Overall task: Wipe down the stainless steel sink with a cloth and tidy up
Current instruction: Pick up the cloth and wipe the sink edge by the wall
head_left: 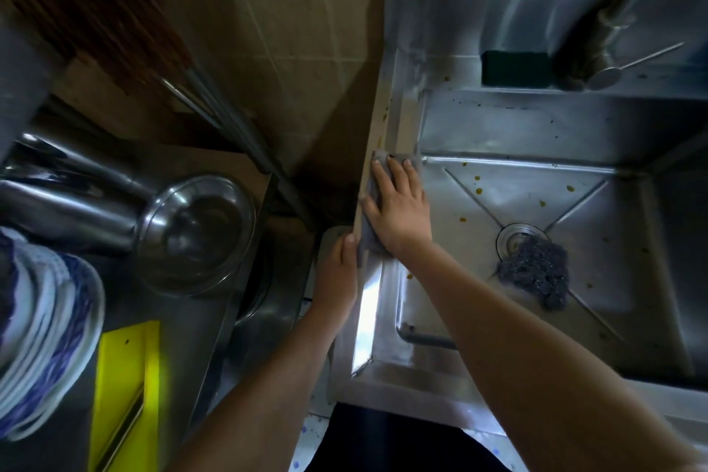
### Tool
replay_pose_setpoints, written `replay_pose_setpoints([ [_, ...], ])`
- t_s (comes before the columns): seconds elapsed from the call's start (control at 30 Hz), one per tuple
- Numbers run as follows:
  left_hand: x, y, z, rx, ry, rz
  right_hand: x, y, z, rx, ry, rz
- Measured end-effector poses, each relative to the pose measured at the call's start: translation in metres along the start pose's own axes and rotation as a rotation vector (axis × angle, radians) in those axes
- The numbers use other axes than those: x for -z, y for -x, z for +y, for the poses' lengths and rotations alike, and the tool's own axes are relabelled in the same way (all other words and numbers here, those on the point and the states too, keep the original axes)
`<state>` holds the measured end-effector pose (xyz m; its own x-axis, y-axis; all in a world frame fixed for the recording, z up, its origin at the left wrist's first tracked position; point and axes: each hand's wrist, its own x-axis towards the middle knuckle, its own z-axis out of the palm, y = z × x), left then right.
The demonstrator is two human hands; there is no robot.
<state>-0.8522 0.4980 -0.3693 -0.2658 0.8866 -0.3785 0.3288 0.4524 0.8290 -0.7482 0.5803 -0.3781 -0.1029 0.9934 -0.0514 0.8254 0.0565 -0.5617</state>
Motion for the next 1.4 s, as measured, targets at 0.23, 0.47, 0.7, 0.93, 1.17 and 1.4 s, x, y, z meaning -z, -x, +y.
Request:
replay_pose_setpoints([
  [0.23,-0.001,-0.003,-0.002,0.055,0.023,-0.019,-0.001,0.043,-0.012,-0.053,-0.194,0.169],
  [0.47,0.014,-0.02,0.001,0.068,-0.029,-0.182,0.014,0.045,-0.024,-0.19,-0.364,0.238],
  [0.7,0.017,-0.079,0.013,0.078,-0.059,-0.173,0.038,0.011,-0.037,-0.28,-0.483,0.296],
  [0.93,-0.014,-0.12,0.061,-0.082,0.147,-0.222,0.053,-0.036,-0.032,-0.196,-0.411,0.305],
  [1.17,-0.042,-0.139,0.063,-0.137,0.227,-0.201,0.037,-0.058,-0.018,-0.099,-0.27,0.154],
  [1.4,-0.047,-0.141,0.058,-0.129,0.298,-0.194,0.02,-0.072,-0.003,0.003,0.072,0.075],
])
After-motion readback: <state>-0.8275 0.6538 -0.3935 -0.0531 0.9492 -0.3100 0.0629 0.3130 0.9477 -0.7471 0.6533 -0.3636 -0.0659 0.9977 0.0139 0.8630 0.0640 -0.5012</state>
